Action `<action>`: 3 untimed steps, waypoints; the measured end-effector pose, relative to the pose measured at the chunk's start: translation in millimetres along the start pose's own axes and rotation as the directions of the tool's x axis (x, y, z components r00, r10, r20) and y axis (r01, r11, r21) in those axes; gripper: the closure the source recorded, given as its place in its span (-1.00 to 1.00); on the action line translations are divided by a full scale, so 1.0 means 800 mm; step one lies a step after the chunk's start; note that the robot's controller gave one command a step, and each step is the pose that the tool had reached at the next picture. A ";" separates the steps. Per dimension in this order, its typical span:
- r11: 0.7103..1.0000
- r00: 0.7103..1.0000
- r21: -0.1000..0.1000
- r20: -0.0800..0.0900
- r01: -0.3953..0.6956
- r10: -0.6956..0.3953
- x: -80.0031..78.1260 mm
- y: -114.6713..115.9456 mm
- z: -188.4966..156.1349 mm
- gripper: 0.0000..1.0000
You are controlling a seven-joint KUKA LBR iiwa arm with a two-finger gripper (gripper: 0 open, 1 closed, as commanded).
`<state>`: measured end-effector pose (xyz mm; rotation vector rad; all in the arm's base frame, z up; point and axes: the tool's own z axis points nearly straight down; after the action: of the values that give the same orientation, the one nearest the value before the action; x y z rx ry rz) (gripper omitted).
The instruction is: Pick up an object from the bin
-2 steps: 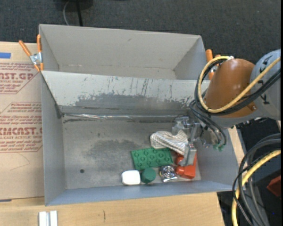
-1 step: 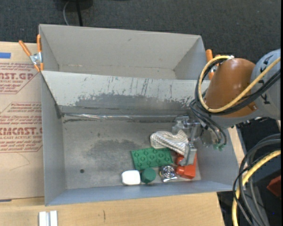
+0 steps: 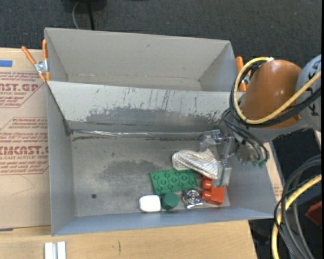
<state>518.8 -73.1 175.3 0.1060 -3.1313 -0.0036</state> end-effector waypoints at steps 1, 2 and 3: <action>0.979 0.979 0.009 0.017 0.204 -0.204 -0.002 -0.019 -0.019 -1.00; 0.951 0.951 0.005 0.008 0.309 -0.309 0.004 -0.014 0.058 -1.00; 0.963 0.963 0.005 0.010 0.270 -0.270 0.006 -0.002 0.110 -1.00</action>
Offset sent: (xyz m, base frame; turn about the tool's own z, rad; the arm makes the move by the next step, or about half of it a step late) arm -0.0083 -0.0066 -0.0987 -0.3829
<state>513.5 -74.7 87.3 0.5343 -3.0989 -0.0010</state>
